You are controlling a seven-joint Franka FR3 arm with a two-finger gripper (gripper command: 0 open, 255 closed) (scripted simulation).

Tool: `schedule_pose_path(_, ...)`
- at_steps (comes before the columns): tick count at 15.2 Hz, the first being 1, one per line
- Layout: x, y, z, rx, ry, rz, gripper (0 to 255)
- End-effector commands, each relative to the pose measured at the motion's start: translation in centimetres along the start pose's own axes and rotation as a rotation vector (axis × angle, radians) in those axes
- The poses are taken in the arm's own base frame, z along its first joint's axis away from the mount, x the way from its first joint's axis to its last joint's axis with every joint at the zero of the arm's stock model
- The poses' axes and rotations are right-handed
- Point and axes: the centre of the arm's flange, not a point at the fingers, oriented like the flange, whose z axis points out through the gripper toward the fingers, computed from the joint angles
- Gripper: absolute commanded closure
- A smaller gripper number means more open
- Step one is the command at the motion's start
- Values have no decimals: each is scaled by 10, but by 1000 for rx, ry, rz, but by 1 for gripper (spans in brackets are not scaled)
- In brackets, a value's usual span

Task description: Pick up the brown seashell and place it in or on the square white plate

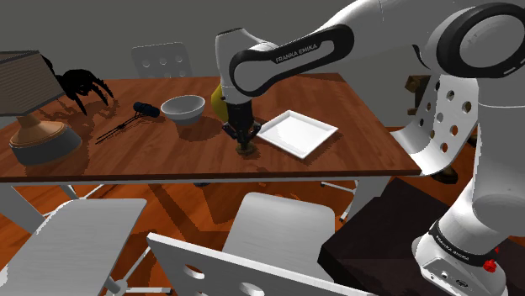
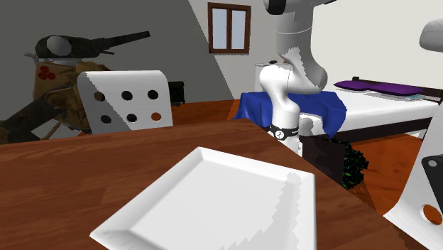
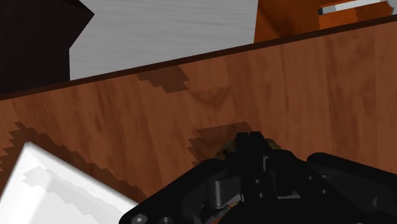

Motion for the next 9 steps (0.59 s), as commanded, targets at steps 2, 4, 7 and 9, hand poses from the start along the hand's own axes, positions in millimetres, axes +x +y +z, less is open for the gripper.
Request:
schedule_pose_path(2,0,0,0,0,0,0,255)
schedule_pose_path(4,0,0,0,0,0,0,255)
schedule_pose_path(7,-22,-44,11,-214,250,-286,0)
schedule_pose_path(9,-39,-65,25,-342,399,-458,0)
